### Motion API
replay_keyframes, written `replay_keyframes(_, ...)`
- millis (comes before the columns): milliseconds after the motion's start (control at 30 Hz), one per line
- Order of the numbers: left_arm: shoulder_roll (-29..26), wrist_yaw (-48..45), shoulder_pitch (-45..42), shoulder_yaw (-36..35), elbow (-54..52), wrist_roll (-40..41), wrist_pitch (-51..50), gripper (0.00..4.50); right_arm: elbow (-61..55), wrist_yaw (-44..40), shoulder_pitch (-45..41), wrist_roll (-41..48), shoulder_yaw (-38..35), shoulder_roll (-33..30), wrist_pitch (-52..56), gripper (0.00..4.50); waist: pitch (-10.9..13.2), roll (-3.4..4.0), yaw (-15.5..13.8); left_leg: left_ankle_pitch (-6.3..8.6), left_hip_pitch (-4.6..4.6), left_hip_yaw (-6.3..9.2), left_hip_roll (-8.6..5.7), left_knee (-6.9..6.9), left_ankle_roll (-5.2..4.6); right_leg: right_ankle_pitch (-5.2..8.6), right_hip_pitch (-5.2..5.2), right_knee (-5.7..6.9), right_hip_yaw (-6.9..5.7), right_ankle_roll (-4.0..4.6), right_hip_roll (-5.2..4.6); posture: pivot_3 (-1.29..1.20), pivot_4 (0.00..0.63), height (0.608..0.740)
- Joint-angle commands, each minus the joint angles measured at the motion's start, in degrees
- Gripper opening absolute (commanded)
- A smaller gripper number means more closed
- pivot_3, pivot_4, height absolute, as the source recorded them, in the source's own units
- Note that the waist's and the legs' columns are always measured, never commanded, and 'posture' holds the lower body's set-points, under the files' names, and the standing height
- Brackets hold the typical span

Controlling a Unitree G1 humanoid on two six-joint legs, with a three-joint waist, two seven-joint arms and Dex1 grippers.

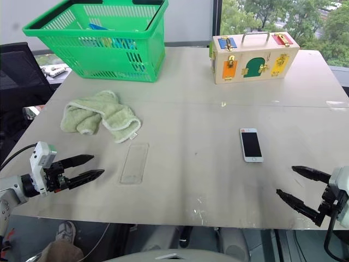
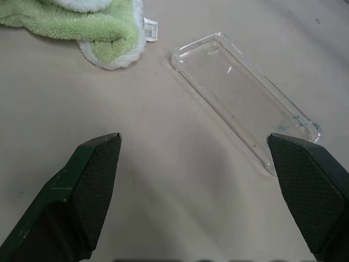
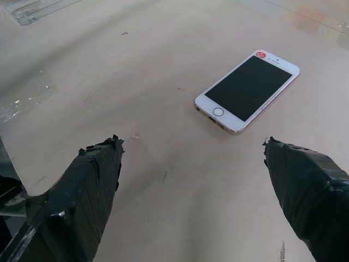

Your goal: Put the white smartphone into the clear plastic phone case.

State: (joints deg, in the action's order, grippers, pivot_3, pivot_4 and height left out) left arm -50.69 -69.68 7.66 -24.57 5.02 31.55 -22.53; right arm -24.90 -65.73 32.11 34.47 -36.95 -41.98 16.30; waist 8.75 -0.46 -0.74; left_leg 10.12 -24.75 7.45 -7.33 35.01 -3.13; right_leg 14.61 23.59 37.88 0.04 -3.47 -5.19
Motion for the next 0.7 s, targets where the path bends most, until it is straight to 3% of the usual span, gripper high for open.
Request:
replay_keyframes(33,-1.9,-2.5,-1.0,-0.9,-1.5,0.3,1.8,4.46,-2.1,0.4,-0.2,2.0,-2.1,0.9,-1.3,4.49,0.0,-0.01,0.0,0.0,0.0,0.0,0.0,0.0,0.0,0.0,0.0,0.0,0.0,0.0,0.0,0.0,0.15,0.74)
replay_keyframes(433,-6.3,-19.6,-12.5,12.6,-1.0,-5.7,15.9,4.46,-18.8,5.3,-8.8,8.9,8.8,-2.5,4.1,4.49,0.1,0.1,0.0,0.03,-0.03,-0.09,0.01,-0.06,-0.06,-0.12,0.06,-0.12,-0.01,0.2,-0.03,0.0,0.15,0.74)
replay_keyframes(700,-10.4,-22.8,-18.9,26.6,9.3,-9.3,31.4,4.46,-22.5,7.3,-10.0,6.8,14.4,-3.1,4.1,4.49,0.1,0.07,-0.1,0.03,-0.03,-0.12,0.0,-0.06,-0.07,-0.13,0.06,-0.13,-0.01,0.19,-0.06,0.0,0.15,0.74)
